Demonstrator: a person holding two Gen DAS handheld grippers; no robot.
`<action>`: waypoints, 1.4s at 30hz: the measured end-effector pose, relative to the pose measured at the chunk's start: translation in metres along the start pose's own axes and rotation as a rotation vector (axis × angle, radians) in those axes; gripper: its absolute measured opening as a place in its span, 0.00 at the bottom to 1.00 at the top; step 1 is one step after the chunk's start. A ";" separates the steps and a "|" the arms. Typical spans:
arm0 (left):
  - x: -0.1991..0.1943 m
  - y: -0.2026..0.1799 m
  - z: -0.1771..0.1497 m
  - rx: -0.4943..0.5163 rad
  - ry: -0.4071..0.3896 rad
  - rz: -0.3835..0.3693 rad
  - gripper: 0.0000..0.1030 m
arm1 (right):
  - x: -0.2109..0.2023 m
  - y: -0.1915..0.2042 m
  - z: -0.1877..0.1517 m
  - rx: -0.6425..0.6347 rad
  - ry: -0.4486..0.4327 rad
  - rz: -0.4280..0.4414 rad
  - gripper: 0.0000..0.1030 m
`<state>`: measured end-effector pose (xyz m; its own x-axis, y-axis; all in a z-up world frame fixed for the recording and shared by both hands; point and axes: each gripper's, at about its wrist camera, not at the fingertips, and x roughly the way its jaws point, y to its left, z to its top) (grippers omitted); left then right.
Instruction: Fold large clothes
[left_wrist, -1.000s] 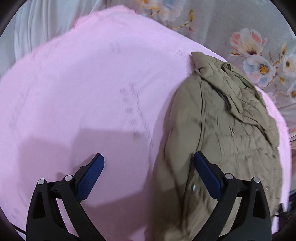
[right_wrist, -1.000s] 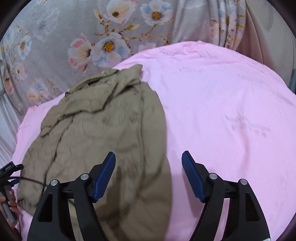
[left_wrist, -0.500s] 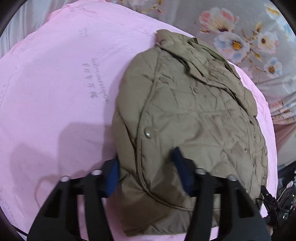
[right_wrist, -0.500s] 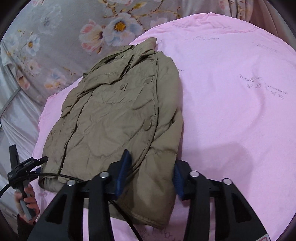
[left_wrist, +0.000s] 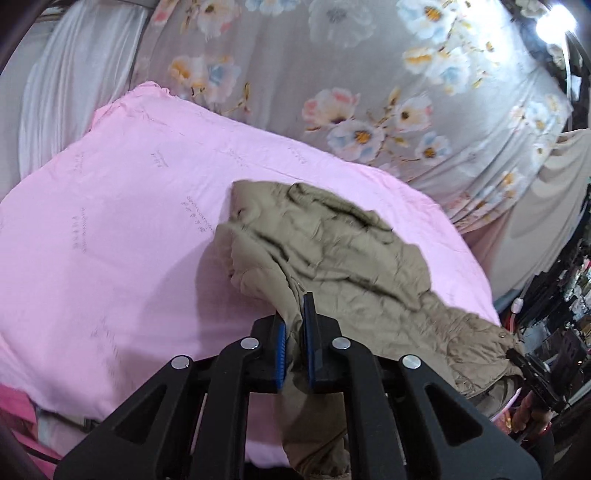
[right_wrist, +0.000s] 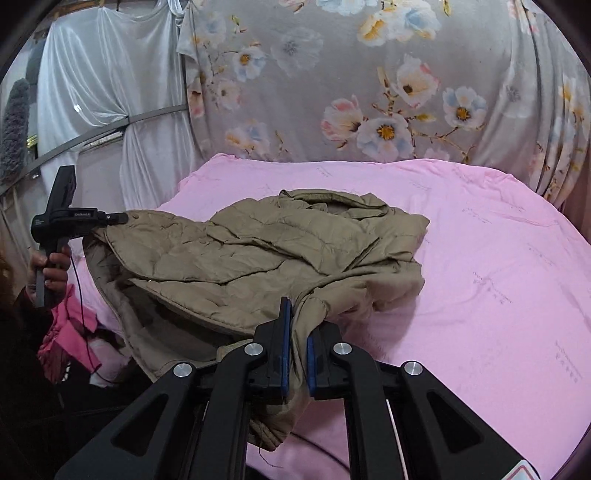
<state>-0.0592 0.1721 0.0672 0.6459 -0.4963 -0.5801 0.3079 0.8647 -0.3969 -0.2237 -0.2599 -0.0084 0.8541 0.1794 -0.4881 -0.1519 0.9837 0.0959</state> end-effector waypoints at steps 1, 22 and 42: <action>-0.014 -0.003 -0.006 -0.006 -0.011 -0.011 0.07 | -0.012 0.004 -0.004 0.018 -0.015 -0.001 0.07; 0.181 -0.013 0.157 0.002 -0.088 0.289 0.13 | 0.143 -0.098 0.179 0.410 -0.272 -0.080 0.15; 0.247 -0.027 0.167 0.133 -0.099 0.466 0.78 | 0.186 -0.089 0.185 0.286 -0.220 -0.274 0.36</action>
<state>0.2083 0.0391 0.0533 0.7973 -0.0504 -0.6015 0.0531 0.9985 -0.0133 0.0411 -0.3150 0.0529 0.9339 -0.1234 -0.3357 0.2114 0.9475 0.2399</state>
